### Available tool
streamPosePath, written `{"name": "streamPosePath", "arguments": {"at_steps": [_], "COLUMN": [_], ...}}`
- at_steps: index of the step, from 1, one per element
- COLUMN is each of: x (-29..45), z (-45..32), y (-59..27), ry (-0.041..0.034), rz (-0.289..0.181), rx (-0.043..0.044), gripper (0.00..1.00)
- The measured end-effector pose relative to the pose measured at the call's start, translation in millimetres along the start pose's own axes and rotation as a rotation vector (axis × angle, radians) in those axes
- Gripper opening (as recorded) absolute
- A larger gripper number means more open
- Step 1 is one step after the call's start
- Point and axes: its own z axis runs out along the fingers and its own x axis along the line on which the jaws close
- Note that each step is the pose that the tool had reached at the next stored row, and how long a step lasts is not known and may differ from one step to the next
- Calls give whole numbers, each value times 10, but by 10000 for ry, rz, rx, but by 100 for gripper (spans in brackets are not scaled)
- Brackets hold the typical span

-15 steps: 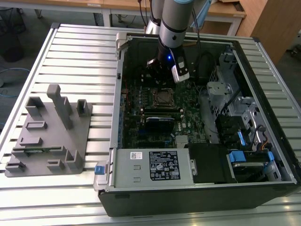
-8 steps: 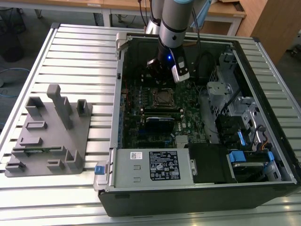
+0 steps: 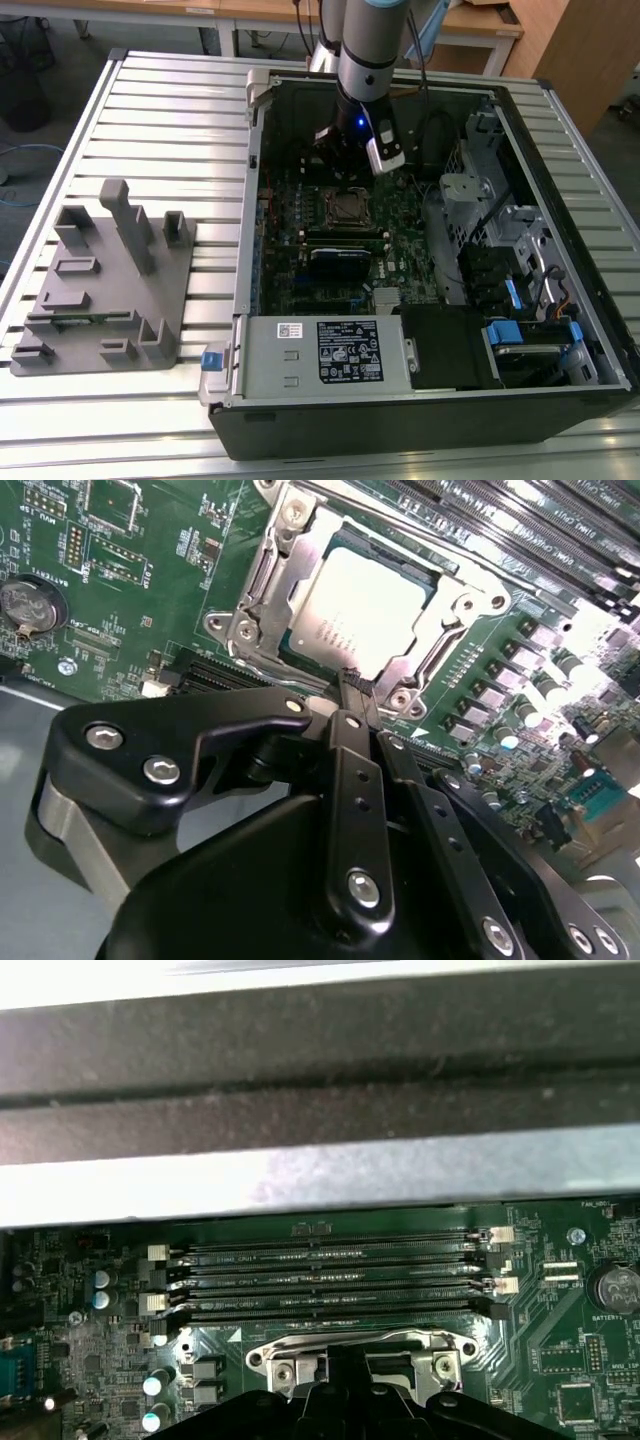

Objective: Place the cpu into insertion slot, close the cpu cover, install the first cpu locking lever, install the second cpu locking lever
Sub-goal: 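Install the first cpu locking lever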

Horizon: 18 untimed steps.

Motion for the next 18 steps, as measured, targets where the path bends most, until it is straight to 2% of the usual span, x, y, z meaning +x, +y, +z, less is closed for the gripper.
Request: {"name": "streamPosePath", "arguments": {"at_steps": [6,18], "x": [1,0], "z": [-2,-2], "y": [0,0], "ry": [-29,-31], "rz": [4,4], "rx": [375,402], "gripper": [11,11]}}
